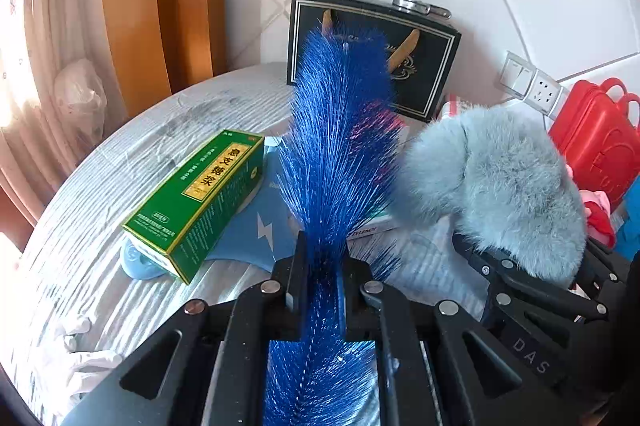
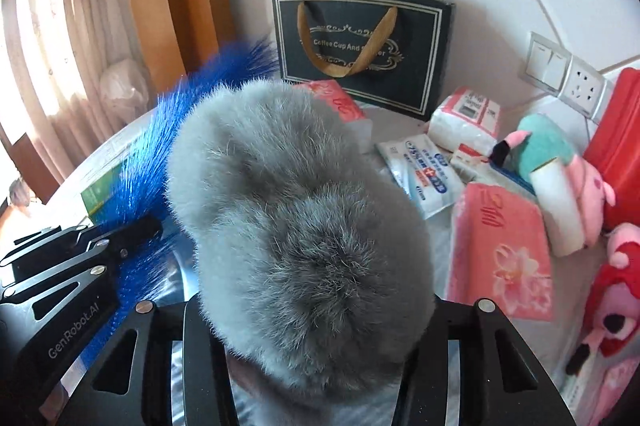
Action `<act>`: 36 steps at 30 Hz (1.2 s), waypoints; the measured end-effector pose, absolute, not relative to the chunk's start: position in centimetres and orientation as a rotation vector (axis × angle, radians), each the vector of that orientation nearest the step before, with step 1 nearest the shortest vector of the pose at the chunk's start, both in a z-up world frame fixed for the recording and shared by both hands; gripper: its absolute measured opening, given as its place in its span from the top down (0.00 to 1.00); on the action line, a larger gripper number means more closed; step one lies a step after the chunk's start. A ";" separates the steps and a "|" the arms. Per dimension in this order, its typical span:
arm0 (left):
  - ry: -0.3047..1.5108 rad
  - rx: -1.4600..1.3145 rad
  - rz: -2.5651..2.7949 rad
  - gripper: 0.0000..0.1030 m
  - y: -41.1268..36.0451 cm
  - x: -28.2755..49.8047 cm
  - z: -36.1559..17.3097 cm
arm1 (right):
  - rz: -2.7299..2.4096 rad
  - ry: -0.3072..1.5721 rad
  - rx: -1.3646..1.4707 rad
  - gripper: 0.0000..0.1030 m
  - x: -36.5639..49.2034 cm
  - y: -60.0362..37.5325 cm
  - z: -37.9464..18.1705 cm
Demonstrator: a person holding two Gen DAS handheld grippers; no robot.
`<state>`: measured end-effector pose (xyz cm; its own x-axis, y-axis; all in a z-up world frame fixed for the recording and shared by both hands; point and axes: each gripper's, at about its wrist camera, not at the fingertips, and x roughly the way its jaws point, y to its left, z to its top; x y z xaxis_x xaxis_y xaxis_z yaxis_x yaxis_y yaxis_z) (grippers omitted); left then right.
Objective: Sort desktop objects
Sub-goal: 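Grasp the blue bristle brush with left tool while right tool grasps grey plush, then lift the brush and grey plush and carry both over the crate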
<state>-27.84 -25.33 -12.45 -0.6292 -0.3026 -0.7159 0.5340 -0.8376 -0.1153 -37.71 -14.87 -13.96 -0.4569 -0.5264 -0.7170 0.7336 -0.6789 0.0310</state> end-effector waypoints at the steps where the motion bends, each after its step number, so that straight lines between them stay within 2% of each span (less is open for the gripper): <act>1: 0.440 0.975 -2.451 0.90 -24.8 -27.3 -11.5 | -2.168 0.365 0.919 0.56 -37.1 -14.4 -13.2; 13: 0.322 0.734 -2.692 0.90 -17.2 -21.2 0.8 | -2.393 0.286 0.744 0.56 -30.1 -5.8 -0.9; 19: 0.238 0.603 -2.870 0.90 -11.1 -19.6 6.6 | -2.559 0.234 0.628 0.56 -27.0 0.6 5.5; 29: 0.125 0.348 -3.185 0.90 7.8 -18.6 14.6 | -2.914 0.141 0.461 0.56 -23.2 19.3 13.8; 36: 0.120 0.281 -3.307 0.90 24.8 -18.4 18.5 | -3.048 0.152 0.424 0.56 -22.5 35.5 16.3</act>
<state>-18.40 24.80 18.53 -0.9697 0.1843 -0.1606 -0.1722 -0.9812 -0.0867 -22.48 35.46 16.29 -0.9603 -0.0465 -0.2752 0.0736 -0.9933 -0.0889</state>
